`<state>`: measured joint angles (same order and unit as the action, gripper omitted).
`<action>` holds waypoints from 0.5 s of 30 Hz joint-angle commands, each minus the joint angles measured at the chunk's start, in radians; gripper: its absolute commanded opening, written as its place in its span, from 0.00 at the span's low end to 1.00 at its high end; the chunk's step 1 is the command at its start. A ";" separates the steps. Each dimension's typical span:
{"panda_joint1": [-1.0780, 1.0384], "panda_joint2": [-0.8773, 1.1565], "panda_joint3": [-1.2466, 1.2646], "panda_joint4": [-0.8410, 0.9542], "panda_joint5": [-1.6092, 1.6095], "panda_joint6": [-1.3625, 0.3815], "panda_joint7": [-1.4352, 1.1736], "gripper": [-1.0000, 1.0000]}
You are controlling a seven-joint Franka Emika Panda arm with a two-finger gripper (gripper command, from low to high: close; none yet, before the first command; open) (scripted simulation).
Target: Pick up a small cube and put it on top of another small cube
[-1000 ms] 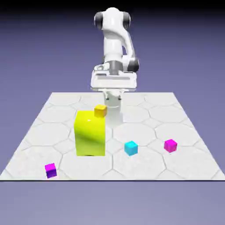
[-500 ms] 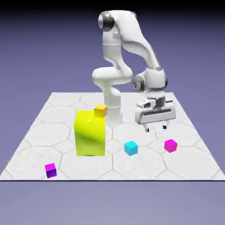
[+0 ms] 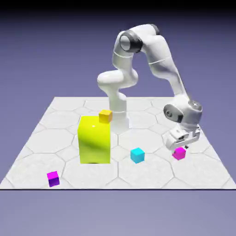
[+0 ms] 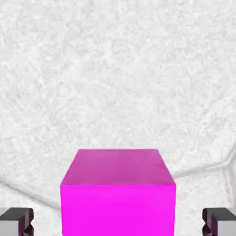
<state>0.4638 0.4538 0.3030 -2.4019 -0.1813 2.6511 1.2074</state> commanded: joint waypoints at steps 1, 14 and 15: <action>0.000 0.000 0.000 0.000 0.000 0.000 0.000 0.00; -0.237 -0.471 -0.090 -0.238 0.159 -0.215 -0.390 0.00; -0.258 -0.507 -0.111 -0.267 0.167 -0.221 -0.430 0.00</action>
<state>0.1928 -0.0534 0.1913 -2.6688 -0.0117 2.4298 0.7755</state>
